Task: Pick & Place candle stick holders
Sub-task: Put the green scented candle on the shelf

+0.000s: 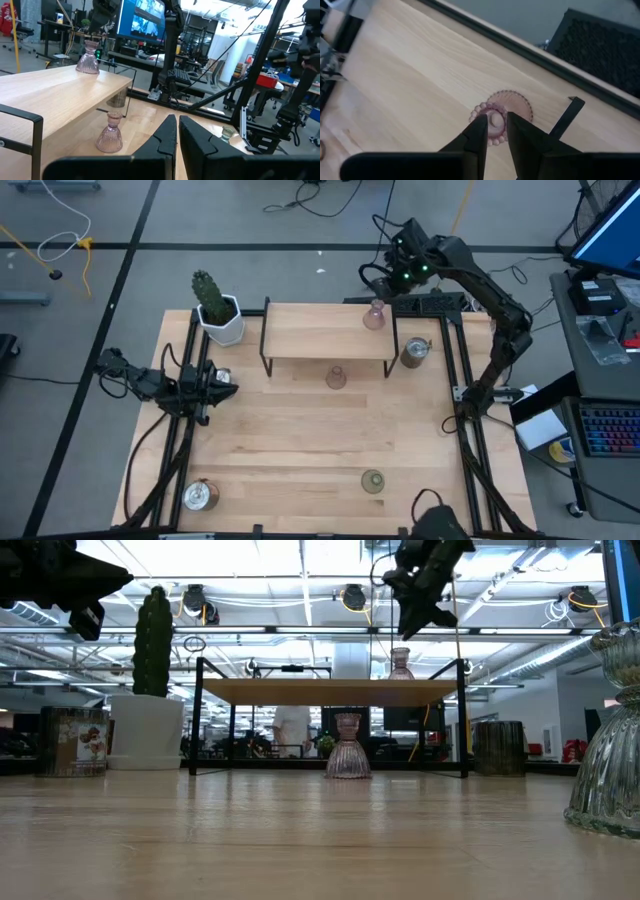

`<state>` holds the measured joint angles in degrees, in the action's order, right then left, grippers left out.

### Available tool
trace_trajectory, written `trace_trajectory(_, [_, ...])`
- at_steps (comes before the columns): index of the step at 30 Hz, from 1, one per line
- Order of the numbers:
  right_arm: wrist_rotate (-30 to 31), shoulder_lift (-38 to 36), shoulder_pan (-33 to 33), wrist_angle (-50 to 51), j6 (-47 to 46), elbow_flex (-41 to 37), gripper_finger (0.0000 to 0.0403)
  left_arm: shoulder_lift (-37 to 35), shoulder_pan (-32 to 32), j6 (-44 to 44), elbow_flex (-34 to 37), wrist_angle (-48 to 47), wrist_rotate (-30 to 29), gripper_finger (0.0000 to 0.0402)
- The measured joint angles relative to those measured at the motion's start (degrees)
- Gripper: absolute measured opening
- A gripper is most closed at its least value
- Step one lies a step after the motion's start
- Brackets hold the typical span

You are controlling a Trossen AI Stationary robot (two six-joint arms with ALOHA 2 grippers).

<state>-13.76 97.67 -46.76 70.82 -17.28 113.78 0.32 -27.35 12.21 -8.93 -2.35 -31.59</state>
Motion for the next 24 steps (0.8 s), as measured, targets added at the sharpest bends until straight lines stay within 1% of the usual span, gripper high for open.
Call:
trace_trajectory(6, [0.02,-4.62,0.01,-0.36,0.03,0.0,0.0053,0.0,-0.02,0.29,0.0,0.01,0.0,0.0021])
trace_trajectory(11, [-0.01,-9.13,2.21,0.7,0.48,0.0,0.005,0.0,-0.02,0.75,0.0,0.02,0.02,0.0021])
trace_trajectory(16, [0.07,-13.03,6.53,3.69,2.15,0.02,0.005,0.0,-0.02,2.6,0.0,0.02,0.04,0.0021])
trace_trajectory(24, [0.09,-18.04,16.13,6.27,3.04,0.0,0.005,0.0,-0.02,6.11,0.0,0.07,0.09,0.0021])
